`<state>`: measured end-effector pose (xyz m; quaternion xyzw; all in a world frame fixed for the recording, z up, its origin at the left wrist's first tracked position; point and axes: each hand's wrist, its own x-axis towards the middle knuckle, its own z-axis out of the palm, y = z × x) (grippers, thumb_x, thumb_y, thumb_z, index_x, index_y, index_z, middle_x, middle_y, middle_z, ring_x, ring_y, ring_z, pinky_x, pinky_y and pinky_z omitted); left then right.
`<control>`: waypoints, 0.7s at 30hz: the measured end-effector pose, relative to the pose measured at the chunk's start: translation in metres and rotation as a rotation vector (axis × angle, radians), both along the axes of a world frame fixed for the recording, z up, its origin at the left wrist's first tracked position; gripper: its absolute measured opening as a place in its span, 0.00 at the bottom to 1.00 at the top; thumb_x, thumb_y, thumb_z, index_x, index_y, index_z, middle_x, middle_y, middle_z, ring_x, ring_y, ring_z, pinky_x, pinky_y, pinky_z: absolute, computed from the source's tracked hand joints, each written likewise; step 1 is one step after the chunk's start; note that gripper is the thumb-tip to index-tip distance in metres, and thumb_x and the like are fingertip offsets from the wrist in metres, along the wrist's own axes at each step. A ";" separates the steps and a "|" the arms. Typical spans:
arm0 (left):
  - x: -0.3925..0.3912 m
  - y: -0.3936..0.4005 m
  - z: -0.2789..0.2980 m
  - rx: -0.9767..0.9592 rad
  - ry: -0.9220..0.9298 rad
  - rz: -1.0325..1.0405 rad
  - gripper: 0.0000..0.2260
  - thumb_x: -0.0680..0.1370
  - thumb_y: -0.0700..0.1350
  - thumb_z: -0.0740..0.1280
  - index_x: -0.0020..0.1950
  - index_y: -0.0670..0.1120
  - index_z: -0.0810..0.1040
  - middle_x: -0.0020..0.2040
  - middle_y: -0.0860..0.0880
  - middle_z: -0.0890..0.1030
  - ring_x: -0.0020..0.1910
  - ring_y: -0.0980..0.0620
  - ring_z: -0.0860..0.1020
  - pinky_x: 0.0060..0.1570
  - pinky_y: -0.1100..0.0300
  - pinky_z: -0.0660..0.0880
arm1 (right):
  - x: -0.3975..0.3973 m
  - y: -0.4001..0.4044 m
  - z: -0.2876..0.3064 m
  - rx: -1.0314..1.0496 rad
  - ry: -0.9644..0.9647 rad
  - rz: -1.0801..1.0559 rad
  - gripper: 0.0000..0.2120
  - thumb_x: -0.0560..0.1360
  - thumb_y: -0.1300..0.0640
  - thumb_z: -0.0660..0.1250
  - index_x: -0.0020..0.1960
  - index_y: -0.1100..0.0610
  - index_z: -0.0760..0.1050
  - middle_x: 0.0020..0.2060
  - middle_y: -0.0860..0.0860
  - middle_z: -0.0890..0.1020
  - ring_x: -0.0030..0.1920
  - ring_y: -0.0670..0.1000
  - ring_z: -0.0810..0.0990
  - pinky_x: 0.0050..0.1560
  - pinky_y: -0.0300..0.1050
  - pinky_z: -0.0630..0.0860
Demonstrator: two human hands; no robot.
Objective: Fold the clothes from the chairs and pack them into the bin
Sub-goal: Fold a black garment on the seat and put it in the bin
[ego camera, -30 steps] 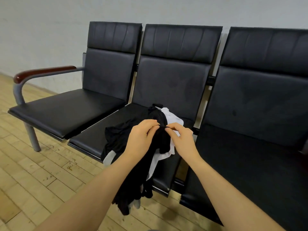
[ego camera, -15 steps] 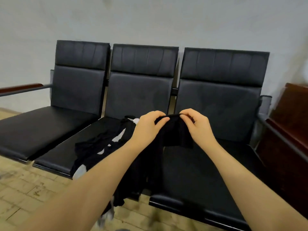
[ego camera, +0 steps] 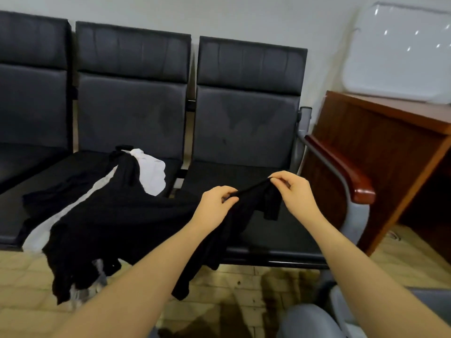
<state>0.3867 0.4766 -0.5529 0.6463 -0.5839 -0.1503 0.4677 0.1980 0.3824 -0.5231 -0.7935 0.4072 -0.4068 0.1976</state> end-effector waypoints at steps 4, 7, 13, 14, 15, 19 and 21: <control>-0.008 -0.002 -0.012 -0.015 0.082 0.060 0.06 0.77 0.44 0.68 0.52 0.45 0.81 0.41 0.55 0.78 0.41 0.61 0.75 0.42 0.77 0.69 | -0.015 0.002 -0.014 -0.002 0.037 -0.079 0.07 0.78 0.57 0.65 0.52 0.55 0.81 0.47 0.46 0.83 0.51 0.48 0.80 0.57 0.51 0.76; -0.011 -0.011 -0.012 -0.083 0.115 0.133 0.05 0.78 0.44 0.66 0.49 0.46 0.81 0.41 0.54 0.79 0.43 0.58 0.76 0.42 0.76 0.69 | -0.018 0.002 -0.027 -0.008 0.036 -0.133 0.08 0.78 0.57 0.65 0.53 0.56 0.81 0.47 0.48 0.83 0.51 0.49 0.80 0.57 0.51 0.76; -0.002 -0.049 0.022 -0.237 -0.147 0.170 0.07 0.78 0.47 0.66 0.53 0.48 0.82 0.40 0.54 0.74 0.40 0.55 0.74 0.44 0.63 0.72 | -0.008 -0.017 -0.015 -0.004 -0.127 -0.146 0.08 0.79 0.58 0.64 0.54 0.57 0.80 0.48 0.47 0.82 0.50 0.44 0.79 0.55 0.38 0.74; 0.001 -0.056 0.031 -0.251 -0.190 0.173 0.08 0.78 0.48 0.66 0.53 0.48 0.82 0.40 0.55 0.74 0.40 0.54 0.74 0.44 0.59 0.73 | -0.006 -0.022 -0.008 -0.003 -0.161 -0.138 0.08 0.79 0.59 0.64 0.54 0.57 0.80 0.48 0.47 0.82 0.48 0.42 0.78 0.53 0.32 0.72; 0.004 -0.064 0.041 -0.266 -0.222 0.173 0.08 0.78 0.49 0.66 0.53 0.49 0.82 0.40 0.55 0.73 0.40 0.55 0.74 0.43 0.57 0.73 | -0.004 -0.027 -0.001 -0.007 -0.194 -0.130 0.07 0.79 0.60 0.63 0.53 0.57 0.80 0.46 0.47 0.81 0.46 0.40 0.77 0.50 0.27 0.70; 0.010 -0.089 0.078 -0.348 -0.328 0.146 0.09 0.78 0.50 0.66 0.54 0.50 0.82 0.40 0.55 0.75 0.40 0.56 0.75 0.42 0.57 0.74 | 0.002 -0.045 0.027 -0.064 -0.308 -0.131 0.06 0.79 0.60 0.64 0.52 0.56 0.78 0.44 0.46 0.79 0.44 0.39 0.77 0.45 0.23 0.69; 0.010 -0.099 0.094 -0.398 -0.375 0.120 0.08 0.77 0.50 0.66 0.53 0.51 0.83 0.39 0.55 0.75 0.39 0.57 0.74 0.41 0.59 0.72 | -0.002 -0.053 0.039 -0.082 -0.348 -0.131 0.06 0.79 0.60 0.64 0.53 0.56 0.79 0.45 0.46 0.80 0.46 0.40 0.77 0.47 0.25 0.70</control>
